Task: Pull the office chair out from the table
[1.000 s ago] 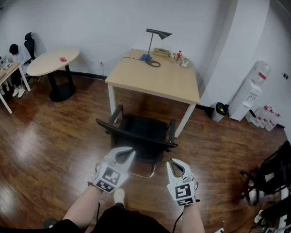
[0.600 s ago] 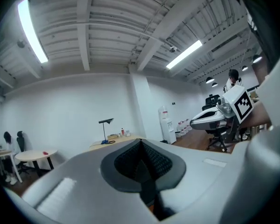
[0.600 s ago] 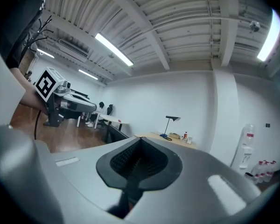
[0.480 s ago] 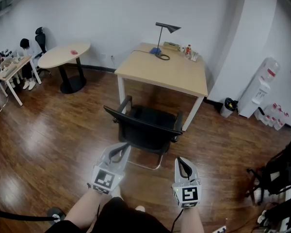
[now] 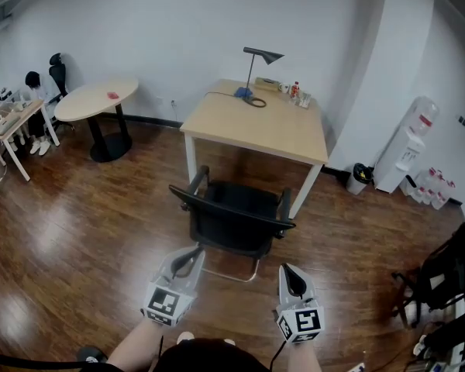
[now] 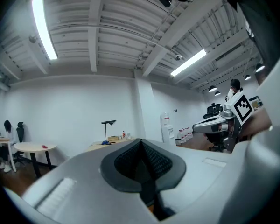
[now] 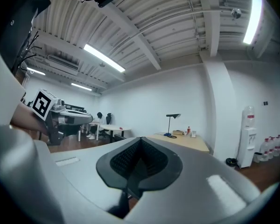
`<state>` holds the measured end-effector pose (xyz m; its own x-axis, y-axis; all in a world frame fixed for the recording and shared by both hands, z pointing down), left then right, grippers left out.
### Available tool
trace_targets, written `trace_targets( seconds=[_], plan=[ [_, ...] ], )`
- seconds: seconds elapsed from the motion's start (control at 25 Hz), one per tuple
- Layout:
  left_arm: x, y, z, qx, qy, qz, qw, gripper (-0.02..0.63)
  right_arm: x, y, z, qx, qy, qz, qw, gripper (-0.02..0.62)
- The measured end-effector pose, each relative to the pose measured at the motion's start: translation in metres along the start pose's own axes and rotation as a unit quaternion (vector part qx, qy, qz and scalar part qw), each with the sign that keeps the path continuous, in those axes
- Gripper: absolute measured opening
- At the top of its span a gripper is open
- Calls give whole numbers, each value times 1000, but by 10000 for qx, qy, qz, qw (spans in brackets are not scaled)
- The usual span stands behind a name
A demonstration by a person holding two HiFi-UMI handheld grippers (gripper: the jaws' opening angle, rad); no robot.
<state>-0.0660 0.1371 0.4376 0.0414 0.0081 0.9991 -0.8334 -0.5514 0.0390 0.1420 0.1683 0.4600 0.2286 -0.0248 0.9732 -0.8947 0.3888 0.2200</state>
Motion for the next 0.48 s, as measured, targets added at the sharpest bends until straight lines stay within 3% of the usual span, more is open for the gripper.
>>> trace_targets(
  seconds=[0.24, 0.48],
  plan=[
    [2, 24, -10, 46, 7, 248, 9997, 2, -4, 21, 13, -58, -9, -7, 10000, 11],
    [-3, 43, -23, 33, -117, -100, 9999, 2, -9, 38, 16, -67, 28, -18, 10000, 11]
  ],
)
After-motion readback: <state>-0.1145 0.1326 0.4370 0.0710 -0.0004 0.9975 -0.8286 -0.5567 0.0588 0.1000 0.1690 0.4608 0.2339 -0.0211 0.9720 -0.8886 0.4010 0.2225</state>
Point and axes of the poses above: the fingertips, and each gripper's own axes: z forward along the fingers, y to its left, x out of its underside, the point moved 1 cm from there along -z, backward along the fingers, and after that the axes turned 9 degrees about -z, right-handed, at the moved point
